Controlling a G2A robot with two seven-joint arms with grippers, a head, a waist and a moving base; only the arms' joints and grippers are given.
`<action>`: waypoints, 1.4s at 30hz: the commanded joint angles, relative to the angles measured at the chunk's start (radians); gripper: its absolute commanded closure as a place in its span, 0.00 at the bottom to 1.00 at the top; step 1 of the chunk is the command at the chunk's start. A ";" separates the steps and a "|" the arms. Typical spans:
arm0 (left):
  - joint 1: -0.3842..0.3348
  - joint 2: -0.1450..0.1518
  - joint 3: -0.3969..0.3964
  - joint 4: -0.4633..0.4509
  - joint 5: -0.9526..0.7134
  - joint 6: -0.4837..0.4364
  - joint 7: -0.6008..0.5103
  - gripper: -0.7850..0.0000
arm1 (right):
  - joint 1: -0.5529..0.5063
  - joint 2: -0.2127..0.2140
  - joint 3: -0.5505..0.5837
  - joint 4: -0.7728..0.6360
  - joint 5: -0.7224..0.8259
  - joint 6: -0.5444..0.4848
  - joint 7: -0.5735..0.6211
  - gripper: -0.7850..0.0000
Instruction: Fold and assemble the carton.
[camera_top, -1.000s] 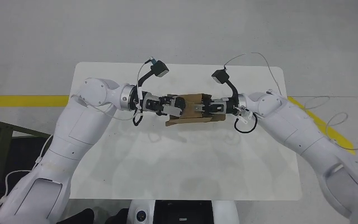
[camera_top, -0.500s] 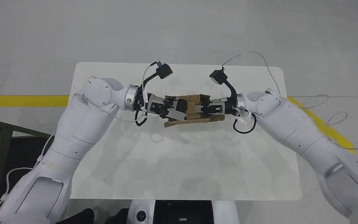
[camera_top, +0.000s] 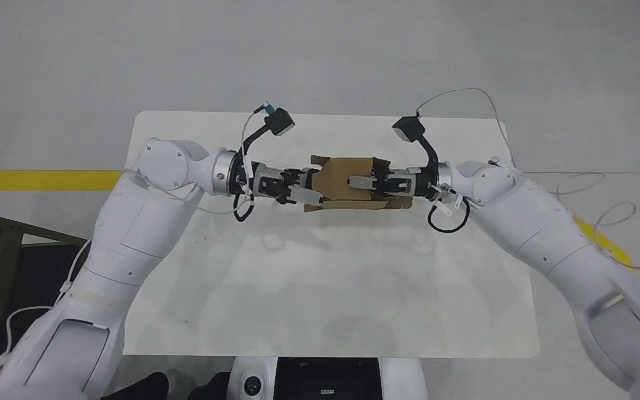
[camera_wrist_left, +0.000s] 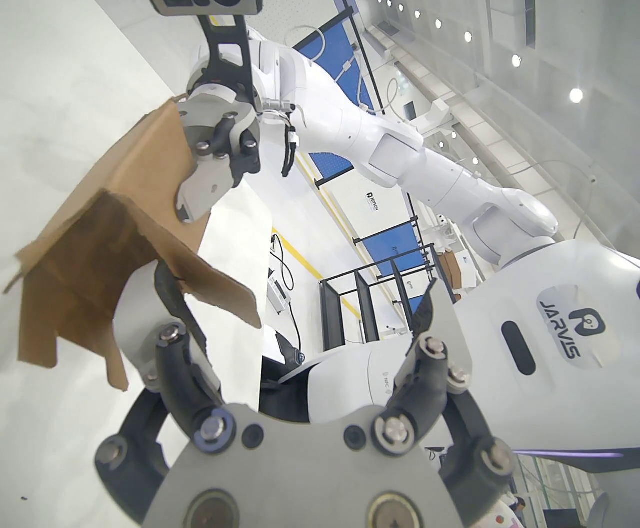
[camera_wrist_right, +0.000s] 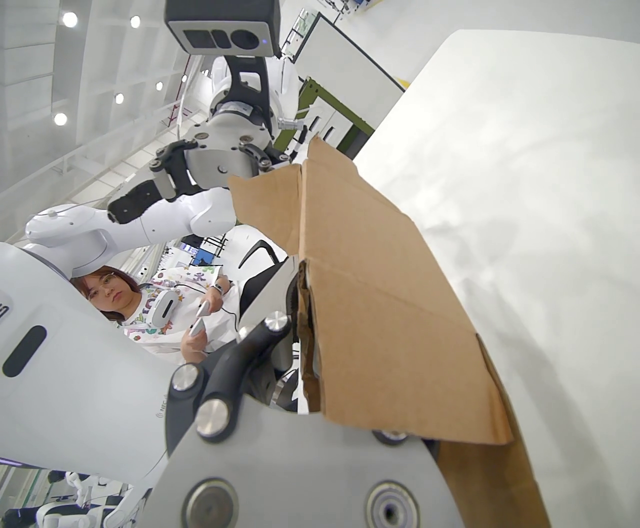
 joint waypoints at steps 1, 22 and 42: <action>0.001 0.001 -0.006 0.011 0.008 0.002 0.009 0.00 | -0.001 0.004 0.002 -0.008 -0.003 0.001 0.001 1.00; 0.006 0.005 -0.024 0.011 0.001 0.013 0.026 0.00 | 0.002 0.014 -0.052 -0.123 -0.009 0.041 0.041 1.00; 0.009 0.006 -0.026 -0.012 -0.003 0.012 0.018 0.00 | 0.008 0.021 -0.038 -0.055 0.044 -0.044 -0.044 1.00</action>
